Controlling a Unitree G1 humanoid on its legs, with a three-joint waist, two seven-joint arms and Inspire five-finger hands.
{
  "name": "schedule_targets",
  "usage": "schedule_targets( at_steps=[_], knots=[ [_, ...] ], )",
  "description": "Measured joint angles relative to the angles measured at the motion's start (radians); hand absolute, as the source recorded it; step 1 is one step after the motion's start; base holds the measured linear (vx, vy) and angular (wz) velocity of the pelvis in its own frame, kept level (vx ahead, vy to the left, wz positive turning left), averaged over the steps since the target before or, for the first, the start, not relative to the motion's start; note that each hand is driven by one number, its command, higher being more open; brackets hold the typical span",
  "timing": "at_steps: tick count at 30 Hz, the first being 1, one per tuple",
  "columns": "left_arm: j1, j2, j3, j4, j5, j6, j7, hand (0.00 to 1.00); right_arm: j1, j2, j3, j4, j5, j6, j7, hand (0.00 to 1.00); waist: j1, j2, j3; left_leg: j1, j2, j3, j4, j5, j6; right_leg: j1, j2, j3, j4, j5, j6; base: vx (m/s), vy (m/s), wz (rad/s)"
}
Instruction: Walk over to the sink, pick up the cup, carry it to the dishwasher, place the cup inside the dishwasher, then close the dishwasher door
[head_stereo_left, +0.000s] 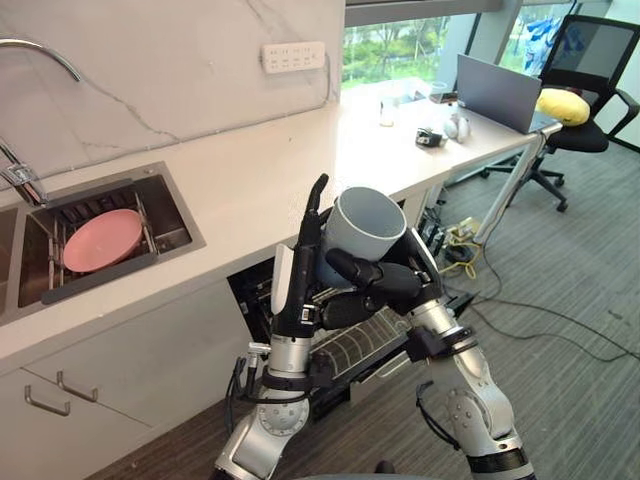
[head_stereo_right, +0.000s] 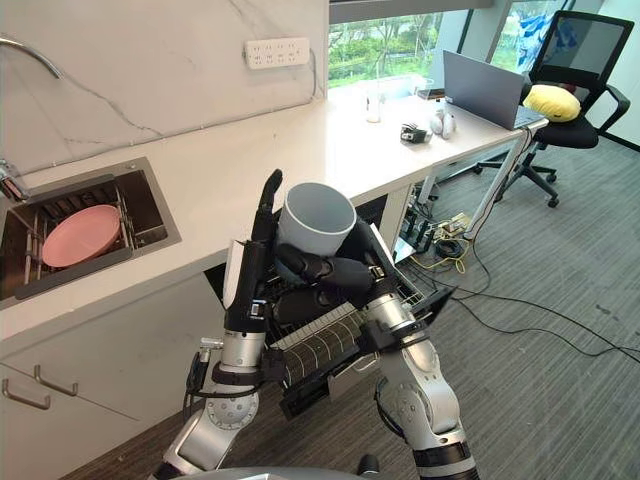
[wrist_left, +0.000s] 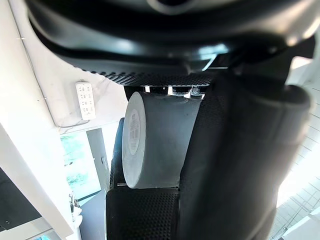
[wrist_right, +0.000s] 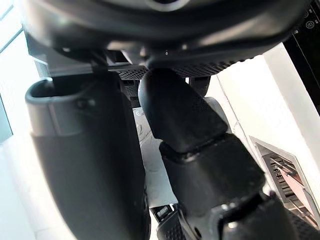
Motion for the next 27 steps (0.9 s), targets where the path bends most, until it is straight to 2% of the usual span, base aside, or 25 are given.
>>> schedule_targets(
  at_steps=[12, 15, 17, 20, 22, 27],
  knots=[
    [0.003, -0.023, 0.013, 0.035, 0.000, 0.009, 0.017, 1.00, 0.000, 0.059, 0.000, 0.049, 0.033, -0.002, -0.066, 0.00, 0.000, 0.000, 0.000, 0.001, -0.005, -0.014, -0.013, 0.007, 0.002, 0.003, -0.004, -0.011, 0.000, -0.002, 0.003, 0.00, 0.000, 0.02],
    [0.024, -0.033, 0.078, 0.037, -0.004, 0.021, 0.048, 1.00, 0.001, 0.092, -0.079, 0.056, 0.037, -0.037, -0.111, 0.00, 0.000, 0.000, 0.001, 0.002, -0.007, -0.027, -0.024, 0.013, 0.003, 0.009, -0.005, -0.025, 0.000, -0.005, 0.006, -0.01, -0.001, 0.14],
    [0.059, -0.038, 0.149, 0.042, -0.024, 0.031, 0.088, 1.00, 0.001, 0.103, -0.172, 0.057, 0.070, -0.093, -0.144, 0.00, 0.001, 0.000, 0.001, 0.003, -0.011, -0.035, -0.029, 0.015, 0.003, 0.014, -0.009, -0.034, 0.000, -0.007, 0.009, 0.00, 0.007, 0.14],
    [0.089, -0.037, 0.209, 0.048, -0.052, 0.049, 0.119, 1.00, 0.001, 0.096, -0.237, 0.057, 0.079, -0.138, -0.171, 0.00, 0.001, 0.000, 0.001, 0.002, -0.015, -0.038, -0.033, 0.016, 0.004, 0.014, -0.013, -0.037, 0.000, -0.009, 0.010, 0.00, 0.014, 0.05],
    [0.095, -0.039, 0.215, 0.063, -0.051, 0.058, 0.128, 1.00, 0.001, 0.095, -0.248, 0.057, 0.093, -0.157, -0.186, 0.00, -0.002, 0.000, 0.001, 0.001, -0.018, -0.053, -0.035, 0.017, 0.006, 0.021, -0.017, -0.051, 0.000, -0.011, 0.014, 0.00, 0.010, 0.15],
    [0.103, -0.046, 0.219, 0.066, -0.051, 0.065, 0.127, 1.00, 0.001, 0.096, -0.240, 0.058, 0.088, -0.156, -0.188, 0.00, 0.006, 0.000, 0.001, 0.001, -0.019, -0.068, -0.037, 0.018, 0.007, 0.030, -0.019, -0.063, 0.000, -0.017, 0.017, 0.00, 0.002, 0.12]
  ],
)
